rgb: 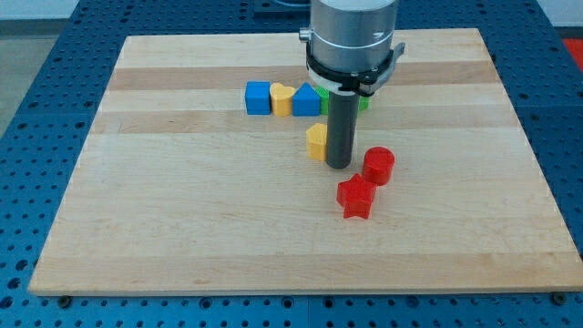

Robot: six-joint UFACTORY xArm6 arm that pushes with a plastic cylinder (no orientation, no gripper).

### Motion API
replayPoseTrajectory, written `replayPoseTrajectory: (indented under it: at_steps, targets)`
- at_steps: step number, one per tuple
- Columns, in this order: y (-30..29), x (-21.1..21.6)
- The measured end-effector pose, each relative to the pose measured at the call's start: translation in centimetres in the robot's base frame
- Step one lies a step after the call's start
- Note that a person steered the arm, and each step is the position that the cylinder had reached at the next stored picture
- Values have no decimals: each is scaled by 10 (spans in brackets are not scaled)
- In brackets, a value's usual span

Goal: Push the hexagon into the triangle

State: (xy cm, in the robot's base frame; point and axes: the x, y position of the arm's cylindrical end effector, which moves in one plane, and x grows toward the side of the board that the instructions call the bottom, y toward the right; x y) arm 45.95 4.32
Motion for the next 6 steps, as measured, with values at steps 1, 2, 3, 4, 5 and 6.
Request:
replayPoseTrajectory:
  at_steps: [1, 2, 3, 4, 5, 6]
  targets:
    - [0, -4]
    - [-2, -11]
    - [-8, -15]
    - [-15, -15]
    - [-15, -15]
    - [-15, -11]
